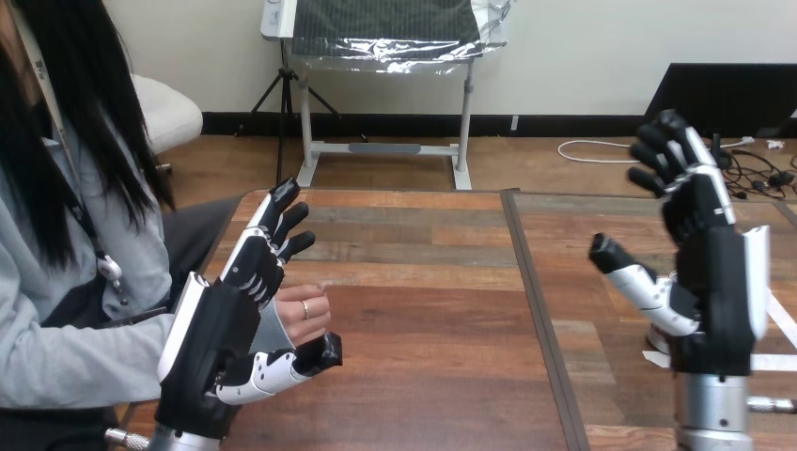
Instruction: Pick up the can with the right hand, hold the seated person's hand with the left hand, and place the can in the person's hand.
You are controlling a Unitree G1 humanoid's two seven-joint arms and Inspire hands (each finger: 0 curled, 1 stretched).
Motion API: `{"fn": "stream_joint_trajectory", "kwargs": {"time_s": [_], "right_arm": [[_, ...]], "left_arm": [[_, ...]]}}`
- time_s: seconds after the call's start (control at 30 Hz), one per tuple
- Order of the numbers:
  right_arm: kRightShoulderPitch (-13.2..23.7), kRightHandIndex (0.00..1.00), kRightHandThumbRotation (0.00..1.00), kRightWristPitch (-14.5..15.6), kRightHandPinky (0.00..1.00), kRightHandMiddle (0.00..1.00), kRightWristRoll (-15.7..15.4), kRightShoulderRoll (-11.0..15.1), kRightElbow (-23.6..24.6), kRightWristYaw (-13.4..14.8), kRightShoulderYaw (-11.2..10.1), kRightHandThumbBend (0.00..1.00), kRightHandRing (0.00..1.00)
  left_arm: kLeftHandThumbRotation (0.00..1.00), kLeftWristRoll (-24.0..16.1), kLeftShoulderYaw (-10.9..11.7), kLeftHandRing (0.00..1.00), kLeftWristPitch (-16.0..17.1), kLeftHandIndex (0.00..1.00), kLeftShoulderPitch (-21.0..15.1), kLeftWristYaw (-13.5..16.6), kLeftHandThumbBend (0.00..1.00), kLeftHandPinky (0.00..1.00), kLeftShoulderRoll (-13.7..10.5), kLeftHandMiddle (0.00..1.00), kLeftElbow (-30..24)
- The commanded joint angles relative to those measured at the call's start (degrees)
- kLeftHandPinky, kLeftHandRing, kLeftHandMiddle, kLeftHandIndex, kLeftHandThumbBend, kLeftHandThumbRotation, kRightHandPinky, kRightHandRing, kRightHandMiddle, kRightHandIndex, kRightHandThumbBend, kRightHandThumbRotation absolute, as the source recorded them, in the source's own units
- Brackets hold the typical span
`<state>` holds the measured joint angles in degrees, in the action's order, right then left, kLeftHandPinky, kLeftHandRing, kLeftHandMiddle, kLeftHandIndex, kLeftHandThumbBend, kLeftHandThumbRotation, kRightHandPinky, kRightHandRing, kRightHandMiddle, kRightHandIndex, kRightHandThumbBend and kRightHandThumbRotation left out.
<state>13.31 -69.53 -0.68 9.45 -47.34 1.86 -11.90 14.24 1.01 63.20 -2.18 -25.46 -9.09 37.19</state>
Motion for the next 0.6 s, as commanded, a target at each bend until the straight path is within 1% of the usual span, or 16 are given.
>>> {"fn": "stream_joint_trajectory", "kwargs": {"time_s": [0.0, 0.17, 0.3, 0.4, 0.57], "right_arm": [[4.51, 0.90, 0.54, -1.70, 0.82, 0.86, -0.59, 1.22, 2.66, 1.25, -1.24, 1.00, 0.85], [4.78, 0.89, 0.53, -1.80, 0.83, 0.86, -0.61, 1.38, 2.42, 2.23, -1.96, 1.00, 0.85], [4.96, 0.89, 0.53, -1.82, 0.84, 0.85, -2.39, 1.50, 1.96, 4.13, -3.18, 1.00, 0.85], [5.19, 0.89, 0.54, -1.63, 0.86, 0.86, -3.73, 1.78, 1.52, 5.44, -3.83, 1.00, 0.86], [5.42, 0.90, 0.55, -1.18, 0.90, 0.87, -4.74, 1.93, 0.89, 7.37, -4.44, 1.00, 0.87]], "left_arm": [[0.54, 1.33, 0.50, 0.96, 0.45, 0.96, -2.34, -0.55, 1.00, 0.89, 0.31, 0.99, -1.34], [0.54, 1.18, 0.68, 0.96, 0.73, 0.96, -2.69, -0.90, 1.00, 0.89, 0.21, 0.99, -0.94], [0.54, 1.50, 0.80, 0.96, 0.60, 0.96, -2.81, -1.18, 1.00, 0.89, 0.25, 0.99, -0.73], [0.55, 1.60, 0.86, 0.96, 0.51, 0.96, -2.92, -1.37, 1.00, 0.89, 0.21, 0.99, -0.66], [0.55, 1.84, 0.89, 0.96, 0.30, 0.96, -2.91, -1.69, 1.00, 0.89, 0.10, 0.99, -0.95]]}}
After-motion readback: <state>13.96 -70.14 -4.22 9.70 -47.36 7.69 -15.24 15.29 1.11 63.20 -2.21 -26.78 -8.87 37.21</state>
